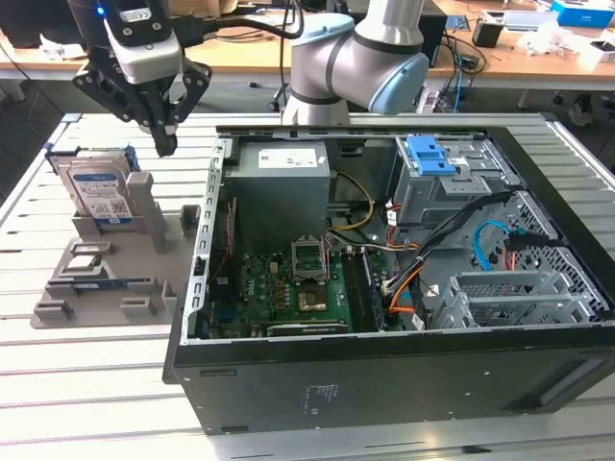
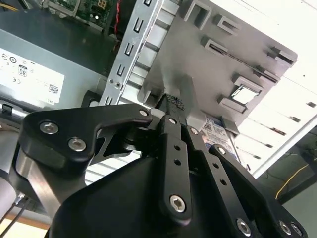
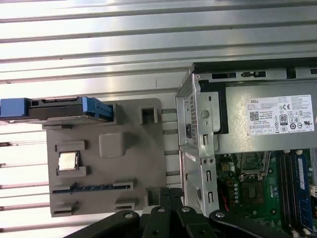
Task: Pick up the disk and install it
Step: 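Reach for the disk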
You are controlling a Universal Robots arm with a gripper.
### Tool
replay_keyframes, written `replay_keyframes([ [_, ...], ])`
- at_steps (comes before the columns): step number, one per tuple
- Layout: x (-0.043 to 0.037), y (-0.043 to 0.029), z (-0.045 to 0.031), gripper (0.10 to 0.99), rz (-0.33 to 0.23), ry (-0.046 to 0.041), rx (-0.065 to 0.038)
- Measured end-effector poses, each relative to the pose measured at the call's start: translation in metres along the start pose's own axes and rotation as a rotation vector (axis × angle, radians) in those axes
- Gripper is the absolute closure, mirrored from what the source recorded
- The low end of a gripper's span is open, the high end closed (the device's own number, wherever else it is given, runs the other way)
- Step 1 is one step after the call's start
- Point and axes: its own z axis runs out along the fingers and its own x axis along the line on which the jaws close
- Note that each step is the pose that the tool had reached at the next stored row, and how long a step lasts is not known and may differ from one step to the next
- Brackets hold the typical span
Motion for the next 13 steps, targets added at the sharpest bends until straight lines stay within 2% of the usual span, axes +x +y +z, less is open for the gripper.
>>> replay_keyframes([
  [1,0.0052,-0.0004,-0.0001,0.98,0.0,-0.0001,0.0],
  [8,0.027,-0.002,-0.0008,0.98,0.0,-0.0004,0.0],
  [11,0.044,-0.0033,-0.0011,0.98,0.0,-0.0008,0.0],
  [13,0.0496,-0.0037,-0.0014,0.98,0.0,-0.0008,0.0],
])
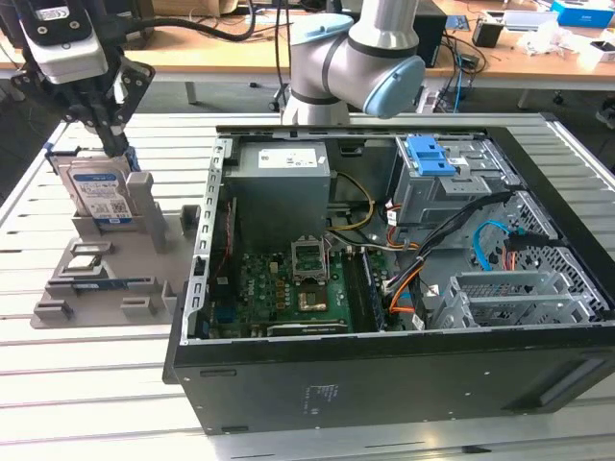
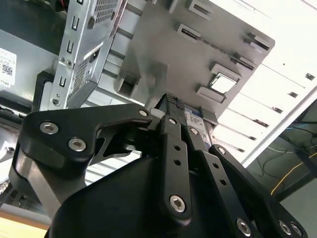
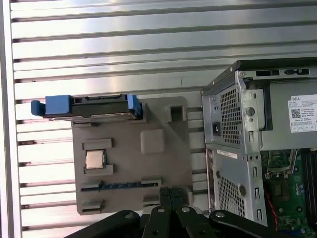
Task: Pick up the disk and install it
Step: 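Reach for the disk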
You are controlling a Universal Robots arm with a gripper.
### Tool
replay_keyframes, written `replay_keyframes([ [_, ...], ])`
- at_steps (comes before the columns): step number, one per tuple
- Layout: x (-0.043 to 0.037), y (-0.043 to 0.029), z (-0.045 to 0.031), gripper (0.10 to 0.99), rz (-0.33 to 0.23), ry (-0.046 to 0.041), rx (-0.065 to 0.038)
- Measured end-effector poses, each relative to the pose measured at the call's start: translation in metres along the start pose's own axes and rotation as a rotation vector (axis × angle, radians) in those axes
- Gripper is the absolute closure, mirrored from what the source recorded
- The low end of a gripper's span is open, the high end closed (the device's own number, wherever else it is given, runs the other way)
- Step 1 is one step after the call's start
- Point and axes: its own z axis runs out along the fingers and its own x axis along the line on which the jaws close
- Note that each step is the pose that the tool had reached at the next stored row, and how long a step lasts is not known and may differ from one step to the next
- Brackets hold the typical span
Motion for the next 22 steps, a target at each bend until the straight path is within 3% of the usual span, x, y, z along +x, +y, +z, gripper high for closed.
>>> replay_keyframes([
  [4,0.0104,-0.0008,-0.0003,0.98,0.0,-0.0001,0.0],
  [7,0.025,-0.0018,-0.0007,0.98,0.0,-0.0001,0.0],
  [22,0.0723,-0.0054,-0.002,0.98,0.0,-0.0005,0.0],
])
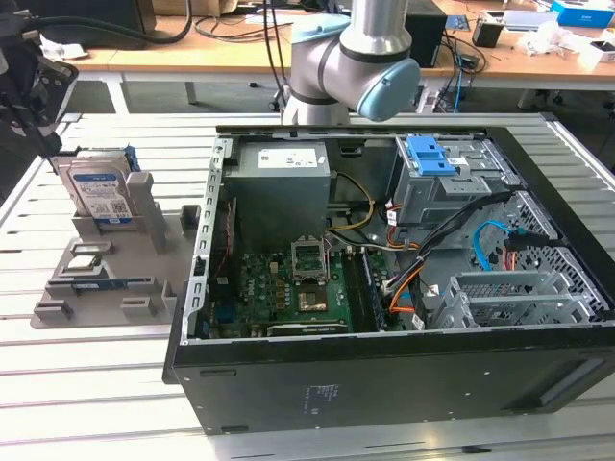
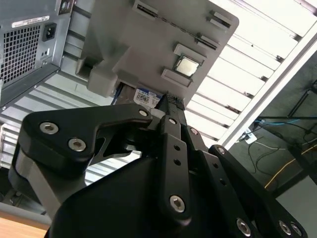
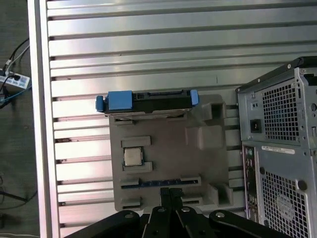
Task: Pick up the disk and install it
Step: 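Reach for the disk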
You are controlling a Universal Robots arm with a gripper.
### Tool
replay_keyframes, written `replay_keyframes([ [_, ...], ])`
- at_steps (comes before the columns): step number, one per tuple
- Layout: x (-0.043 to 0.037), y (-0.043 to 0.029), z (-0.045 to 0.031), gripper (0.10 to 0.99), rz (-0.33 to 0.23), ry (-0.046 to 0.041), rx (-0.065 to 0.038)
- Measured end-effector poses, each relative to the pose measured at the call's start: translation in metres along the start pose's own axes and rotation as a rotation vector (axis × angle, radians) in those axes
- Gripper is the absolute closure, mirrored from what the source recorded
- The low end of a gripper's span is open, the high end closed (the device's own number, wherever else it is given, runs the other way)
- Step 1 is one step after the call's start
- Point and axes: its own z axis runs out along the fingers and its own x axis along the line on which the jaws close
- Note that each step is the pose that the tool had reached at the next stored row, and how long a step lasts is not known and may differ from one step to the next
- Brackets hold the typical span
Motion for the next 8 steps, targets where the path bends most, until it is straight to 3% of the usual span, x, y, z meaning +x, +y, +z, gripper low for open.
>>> replay_keyframes([
  [8,0.0262,-0.0019,-0.0008,0.98,0.0,-0.0002,0.0],
])
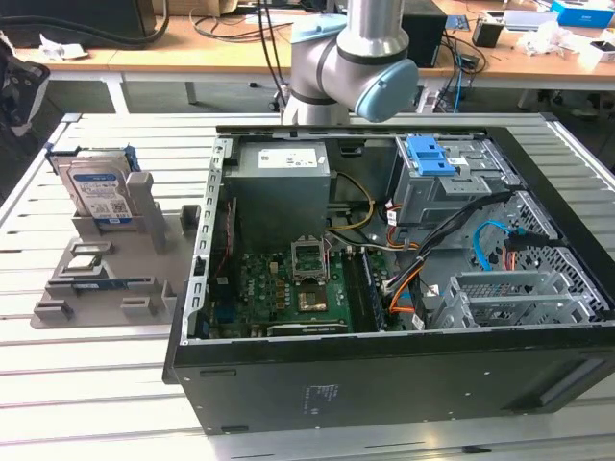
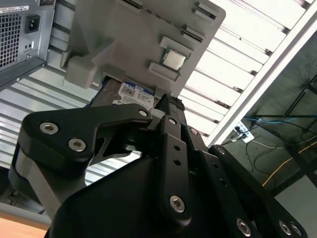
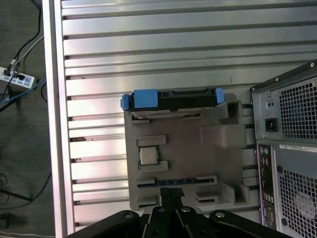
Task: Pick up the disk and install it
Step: 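Reach for the disk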
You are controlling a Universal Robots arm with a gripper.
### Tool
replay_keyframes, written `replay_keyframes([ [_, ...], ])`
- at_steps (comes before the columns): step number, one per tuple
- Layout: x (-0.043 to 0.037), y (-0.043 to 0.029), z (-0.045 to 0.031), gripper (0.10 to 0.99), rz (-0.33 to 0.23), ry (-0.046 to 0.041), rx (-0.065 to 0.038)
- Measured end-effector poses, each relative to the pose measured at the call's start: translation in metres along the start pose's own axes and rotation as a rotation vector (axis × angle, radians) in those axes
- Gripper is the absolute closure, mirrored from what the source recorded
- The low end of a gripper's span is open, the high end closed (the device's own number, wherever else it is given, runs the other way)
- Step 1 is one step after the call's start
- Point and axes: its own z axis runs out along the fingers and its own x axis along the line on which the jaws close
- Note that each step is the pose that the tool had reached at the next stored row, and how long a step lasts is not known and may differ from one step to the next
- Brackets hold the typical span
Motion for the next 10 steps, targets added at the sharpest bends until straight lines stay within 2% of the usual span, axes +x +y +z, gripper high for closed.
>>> replay_keyframes([
  [1,0.0062,-0.0004,-0.0002,0.98,0.0,0.0,0.0],
  [6,0.023,-0.0017,-0.0007,0.98,0.0,-0.0001,0.0],
  [10,0.0425,-0.0031,-0.0012,0.98,0.0,-0.0003,0.0],
])
